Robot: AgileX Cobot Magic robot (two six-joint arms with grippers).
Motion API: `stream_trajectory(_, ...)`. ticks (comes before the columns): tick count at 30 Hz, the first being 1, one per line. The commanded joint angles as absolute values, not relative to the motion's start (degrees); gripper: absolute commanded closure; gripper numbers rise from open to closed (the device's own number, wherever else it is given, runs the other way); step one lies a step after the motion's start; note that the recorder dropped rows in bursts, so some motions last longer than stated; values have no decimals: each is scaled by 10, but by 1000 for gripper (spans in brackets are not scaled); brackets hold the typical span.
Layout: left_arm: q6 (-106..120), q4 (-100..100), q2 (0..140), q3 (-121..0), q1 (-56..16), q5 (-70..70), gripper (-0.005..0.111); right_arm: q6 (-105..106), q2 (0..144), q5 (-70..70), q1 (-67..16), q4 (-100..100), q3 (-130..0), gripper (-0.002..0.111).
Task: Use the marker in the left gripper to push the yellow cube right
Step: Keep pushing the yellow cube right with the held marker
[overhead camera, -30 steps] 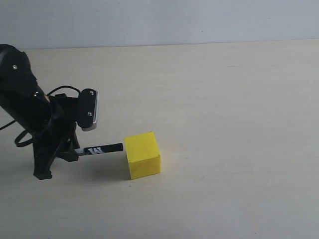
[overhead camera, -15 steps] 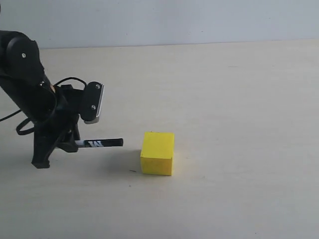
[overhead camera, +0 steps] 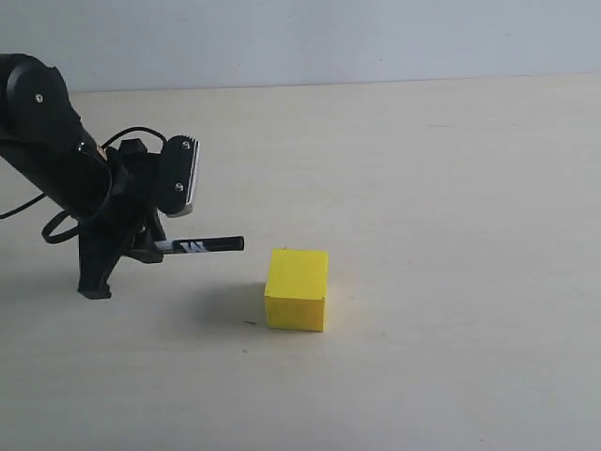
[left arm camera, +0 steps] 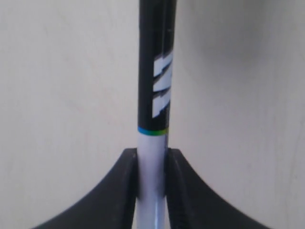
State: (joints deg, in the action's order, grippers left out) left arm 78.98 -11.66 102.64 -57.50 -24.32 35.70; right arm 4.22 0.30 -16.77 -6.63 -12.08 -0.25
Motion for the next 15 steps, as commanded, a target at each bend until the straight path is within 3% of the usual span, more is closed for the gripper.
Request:
stream_trajectory(1, 790, -152, 1020, -587, -246, 340, 107, 44, 0, -164, -67, -120, 0, 108)
stream_trajectory(15, 735, -69, 1049, -588, -251, 354, 107, 44, 0, -164, -67, -120, 0, 108)
